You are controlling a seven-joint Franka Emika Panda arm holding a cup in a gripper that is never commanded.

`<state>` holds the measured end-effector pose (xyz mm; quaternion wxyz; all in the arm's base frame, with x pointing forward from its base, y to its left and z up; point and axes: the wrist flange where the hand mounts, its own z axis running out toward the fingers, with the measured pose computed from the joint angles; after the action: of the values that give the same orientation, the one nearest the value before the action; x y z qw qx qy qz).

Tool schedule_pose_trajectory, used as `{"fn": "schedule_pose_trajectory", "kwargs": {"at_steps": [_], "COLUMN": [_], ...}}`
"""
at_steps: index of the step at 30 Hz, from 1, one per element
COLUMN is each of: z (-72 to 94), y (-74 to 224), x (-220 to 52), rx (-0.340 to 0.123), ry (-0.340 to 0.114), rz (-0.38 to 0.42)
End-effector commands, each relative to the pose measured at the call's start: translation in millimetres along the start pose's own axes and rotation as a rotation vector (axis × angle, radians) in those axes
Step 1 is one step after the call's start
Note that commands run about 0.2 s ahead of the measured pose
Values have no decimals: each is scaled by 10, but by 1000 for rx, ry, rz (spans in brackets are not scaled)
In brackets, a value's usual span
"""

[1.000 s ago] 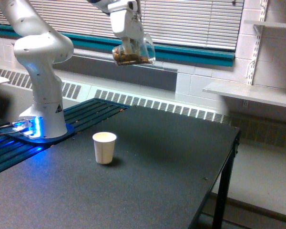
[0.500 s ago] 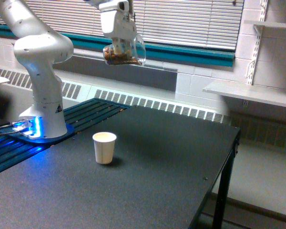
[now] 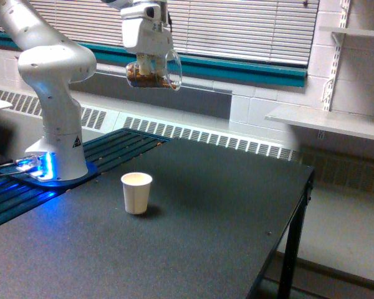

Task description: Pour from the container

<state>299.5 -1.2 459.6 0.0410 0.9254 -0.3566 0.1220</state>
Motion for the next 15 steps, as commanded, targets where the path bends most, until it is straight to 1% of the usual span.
{"fn": "schedule_pose_trajectory", "kwargs": {"at_steps": [1, 10, 15], "z": [18, 63, 88], "y": [74, 187, 243], "x": [-68, -134, -143], "rx": [-10, -35, -39], "ry": [-31, -59, -69], "rz": [40, 72, 83]}}
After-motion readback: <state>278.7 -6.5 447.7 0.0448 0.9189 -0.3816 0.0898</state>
